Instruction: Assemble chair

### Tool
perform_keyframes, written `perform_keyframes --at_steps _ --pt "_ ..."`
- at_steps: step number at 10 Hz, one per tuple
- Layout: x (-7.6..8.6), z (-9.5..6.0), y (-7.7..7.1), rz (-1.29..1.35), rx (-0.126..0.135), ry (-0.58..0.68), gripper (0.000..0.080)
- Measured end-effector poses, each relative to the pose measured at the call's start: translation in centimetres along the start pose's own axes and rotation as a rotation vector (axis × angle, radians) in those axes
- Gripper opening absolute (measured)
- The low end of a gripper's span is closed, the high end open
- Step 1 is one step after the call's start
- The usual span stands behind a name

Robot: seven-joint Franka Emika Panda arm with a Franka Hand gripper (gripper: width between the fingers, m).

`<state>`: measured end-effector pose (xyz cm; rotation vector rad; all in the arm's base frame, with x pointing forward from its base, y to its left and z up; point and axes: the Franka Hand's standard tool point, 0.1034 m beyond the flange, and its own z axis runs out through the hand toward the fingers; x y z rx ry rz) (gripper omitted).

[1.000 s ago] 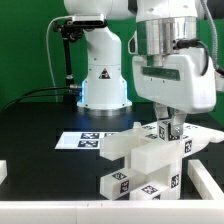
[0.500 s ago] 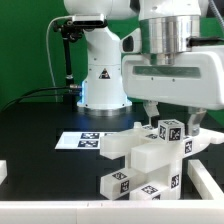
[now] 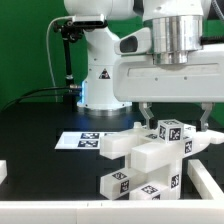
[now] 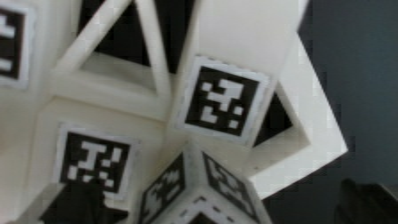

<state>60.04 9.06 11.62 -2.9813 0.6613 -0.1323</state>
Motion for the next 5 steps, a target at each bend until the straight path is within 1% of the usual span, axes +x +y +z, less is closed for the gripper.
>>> perform_keyframes --at_steps 1,2,3,5 --pt "0.13 -0.07 0.11 -0.202 -0.034 0.006 0.0649" --pt "0.40 0.09 0.48 -0.377 -0.045 0.010 0.0649" --pt "0.51 0.26 0.78 -0.416 -0.047 0.009 0.0649" --pt "0.49 0.26 0.76 -0.379 -0.047 0.010 0.0637"
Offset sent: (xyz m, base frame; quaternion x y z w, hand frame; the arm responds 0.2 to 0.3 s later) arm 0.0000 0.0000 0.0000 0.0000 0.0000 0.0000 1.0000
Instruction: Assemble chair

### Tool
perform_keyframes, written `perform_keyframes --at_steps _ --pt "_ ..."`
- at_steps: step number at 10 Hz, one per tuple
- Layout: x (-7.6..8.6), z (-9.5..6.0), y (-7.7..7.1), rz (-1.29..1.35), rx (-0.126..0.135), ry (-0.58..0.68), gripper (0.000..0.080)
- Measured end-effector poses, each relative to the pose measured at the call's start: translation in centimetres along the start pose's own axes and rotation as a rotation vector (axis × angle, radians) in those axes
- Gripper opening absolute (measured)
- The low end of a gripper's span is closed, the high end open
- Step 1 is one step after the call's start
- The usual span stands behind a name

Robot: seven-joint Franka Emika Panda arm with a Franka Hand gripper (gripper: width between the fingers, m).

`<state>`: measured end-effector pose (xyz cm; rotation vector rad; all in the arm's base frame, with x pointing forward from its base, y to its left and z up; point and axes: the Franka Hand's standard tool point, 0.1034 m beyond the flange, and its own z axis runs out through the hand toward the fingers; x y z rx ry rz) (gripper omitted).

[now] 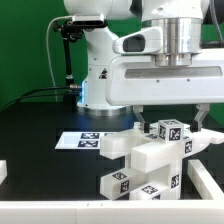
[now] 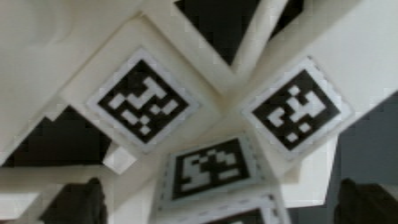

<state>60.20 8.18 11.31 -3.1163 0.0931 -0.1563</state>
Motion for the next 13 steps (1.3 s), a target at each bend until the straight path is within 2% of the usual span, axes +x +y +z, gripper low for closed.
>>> perform_keyframes --at_steps 2,9,11,13 --pt "-0.01 0.01 -0.01 0.111 0.000 0.000 0.0284" --pt "-0.01 0.01 -0.18 0.766 0.008 -0.002 0.0282" --pt "0.01 0.00 -0.15 0.878 0.009 -0.003 0.0284" --pt "0.03 0.00 -0.16 1.061 0.027 -0.012 0.0284"
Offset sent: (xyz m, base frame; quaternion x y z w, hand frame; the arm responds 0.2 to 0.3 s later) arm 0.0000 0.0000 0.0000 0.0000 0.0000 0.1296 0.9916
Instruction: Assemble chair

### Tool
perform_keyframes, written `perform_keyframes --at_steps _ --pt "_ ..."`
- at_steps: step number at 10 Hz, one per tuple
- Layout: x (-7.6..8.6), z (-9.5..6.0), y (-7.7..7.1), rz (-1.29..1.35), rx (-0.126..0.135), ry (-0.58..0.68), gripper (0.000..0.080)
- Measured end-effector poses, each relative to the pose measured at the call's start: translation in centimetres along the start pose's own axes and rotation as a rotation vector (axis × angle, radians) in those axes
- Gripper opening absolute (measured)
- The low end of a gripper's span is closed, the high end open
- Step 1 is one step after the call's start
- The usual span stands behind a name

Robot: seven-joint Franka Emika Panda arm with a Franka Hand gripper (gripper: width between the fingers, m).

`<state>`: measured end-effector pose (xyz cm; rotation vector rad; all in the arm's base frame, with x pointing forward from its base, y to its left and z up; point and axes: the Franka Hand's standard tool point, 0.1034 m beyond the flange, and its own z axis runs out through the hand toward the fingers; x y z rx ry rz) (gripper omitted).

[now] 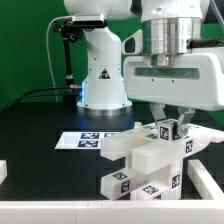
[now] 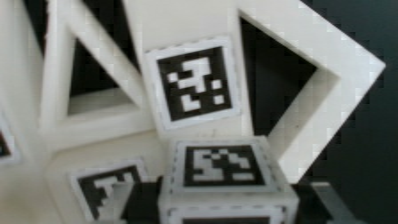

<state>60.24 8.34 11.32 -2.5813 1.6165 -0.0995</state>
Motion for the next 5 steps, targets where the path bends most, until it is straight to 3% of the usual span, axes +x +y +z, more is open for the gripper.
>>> perform_keyframes --at_steps 5 --pt "-0.53 0.08 -0.25 0.451 0.016 -0.036 0.0284"
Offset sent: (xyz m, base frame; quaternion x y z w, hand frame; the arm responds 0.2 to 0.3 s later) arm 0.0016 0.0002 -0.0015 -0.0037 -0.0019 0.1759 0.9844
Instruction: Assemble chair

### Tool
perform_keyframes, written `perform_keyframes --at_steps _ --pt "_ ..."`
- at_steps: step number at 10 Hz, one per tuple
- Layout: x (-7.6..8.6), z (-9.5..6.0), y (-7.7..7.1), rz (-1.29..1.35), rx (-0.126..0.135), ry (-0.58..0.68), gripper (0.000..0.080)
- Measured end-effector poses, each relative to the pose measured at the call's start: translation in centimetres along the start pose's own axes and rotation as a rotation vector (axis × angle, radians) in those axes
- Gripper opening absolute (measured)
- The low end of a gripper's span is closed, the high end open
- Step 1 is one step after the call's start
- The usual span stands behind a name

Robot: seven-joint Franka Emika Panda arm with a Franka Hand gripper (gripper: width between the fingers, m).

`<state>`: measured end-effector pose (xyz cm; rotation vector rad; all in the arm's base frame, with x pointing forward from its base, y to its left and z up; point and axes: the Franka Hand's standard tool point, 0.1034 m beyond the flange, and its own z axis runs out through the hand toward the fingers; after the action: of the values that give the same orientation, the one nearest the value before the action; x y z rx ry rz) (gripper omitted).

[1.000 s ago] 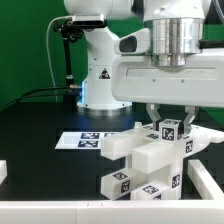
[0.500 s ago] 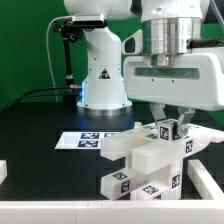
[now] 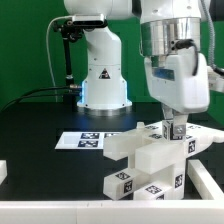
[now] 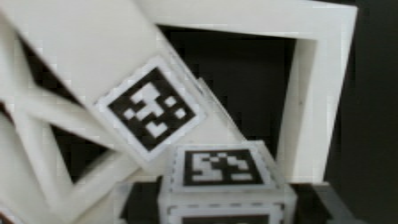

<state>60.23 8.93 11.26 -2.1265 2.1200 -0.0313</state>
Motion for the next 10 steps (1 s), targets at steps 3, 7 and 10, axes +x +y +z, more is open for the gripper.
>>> perform_keyframes --at_steps 3,7,10 --pt "-0.09 0.03 -0.07 0.214 0.005 -0.027 0.0284" --pt "-0.17 0.14 -0.13 0.521 0.002 -0.056 0.0284" --pt "-0.57 0.18 -0.08 0.498 0.002 -0.058 0.0284"
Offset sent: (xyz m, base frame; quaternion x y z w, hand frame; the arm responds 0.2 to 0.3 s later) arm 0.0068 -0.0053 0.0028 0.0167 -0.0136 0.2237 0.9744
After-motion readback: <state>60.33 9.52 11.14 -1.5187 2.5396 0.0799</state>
